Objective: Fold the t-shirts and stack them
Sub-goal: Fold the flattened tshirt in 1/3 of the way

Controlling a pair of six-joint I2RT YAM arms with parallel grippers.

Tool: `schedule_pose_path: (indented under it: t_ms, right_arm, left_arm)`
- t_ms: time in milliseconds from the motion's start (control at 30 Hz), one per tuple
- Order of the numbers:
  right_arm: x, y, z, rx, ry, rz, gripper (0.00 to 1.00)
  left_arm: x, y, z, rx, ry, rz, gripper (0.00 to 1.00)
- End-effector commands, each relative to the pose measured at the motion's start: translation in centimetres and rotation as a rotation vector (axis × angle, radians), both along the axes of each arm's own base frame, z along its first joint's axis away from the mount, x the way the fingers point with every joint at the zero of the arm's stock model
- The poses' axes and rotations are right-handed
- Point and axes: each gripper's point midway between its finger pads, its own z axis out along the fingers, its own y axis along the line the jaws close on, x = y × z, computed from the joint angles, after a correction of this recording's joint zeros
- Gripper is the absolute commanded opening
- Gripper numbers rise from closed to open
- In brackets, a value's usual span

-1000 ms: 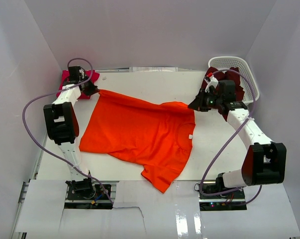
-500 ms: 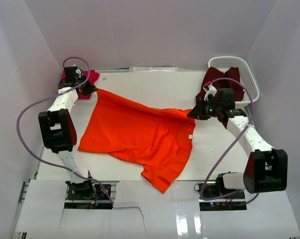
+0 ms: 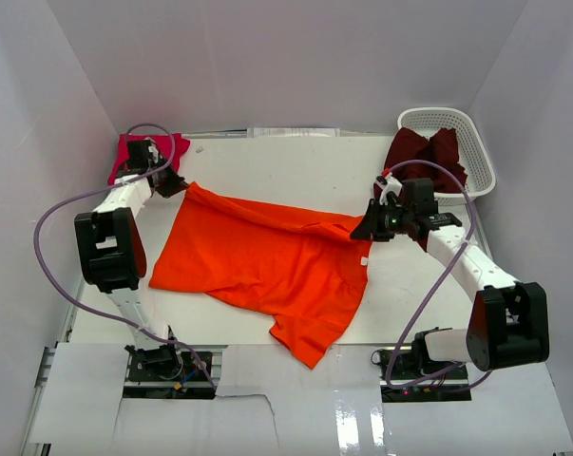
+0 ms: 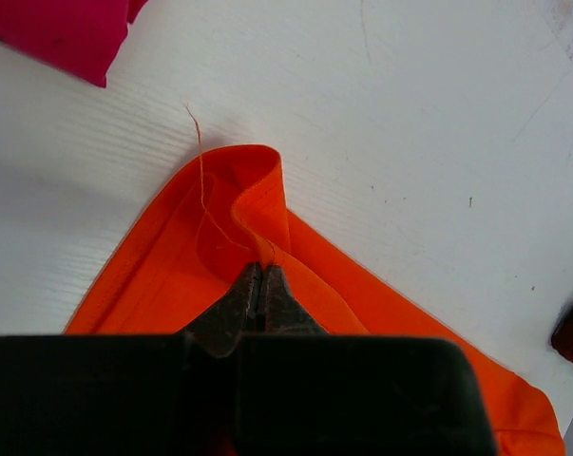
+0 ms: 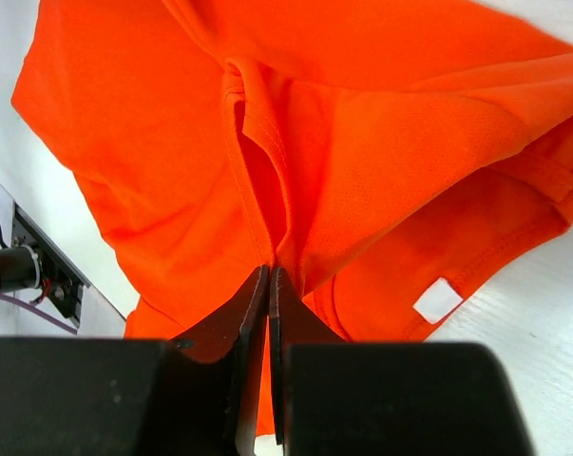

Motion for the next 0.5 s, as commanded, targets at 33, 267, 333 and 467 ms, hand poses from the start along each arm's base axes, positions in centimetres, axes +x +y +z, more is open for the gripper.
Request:
schedule_pose_path:
  t_ms: [33,267,333,467]
  right_arm:
    - [-1.3,0.4,-0.9,-0.005,0.04,0.019,0.08]
    - [-3.6,0.3,-3.6,-0.043,0.151,0.027,0.08]
    - [-4.4,0.2,-4.6,-0.057,0.192,0.022,0.08]
    - [-6.0,0.3,-6.3,-0.077,0.265,0.026,0.08]
  left_arm:
    - [-0.4,0.5,2.6,0.023,-0.066,0.012,0.0]
    - [-1.8,0.9,1.0,0.039,-0.027,0.023,0.0]
    - [-2.5,1.3,0.2,0.053,-0.009,0.042,0.0]
    - [-3.4,1.7,-1.2,0.039,0.026,0.059,0.0]
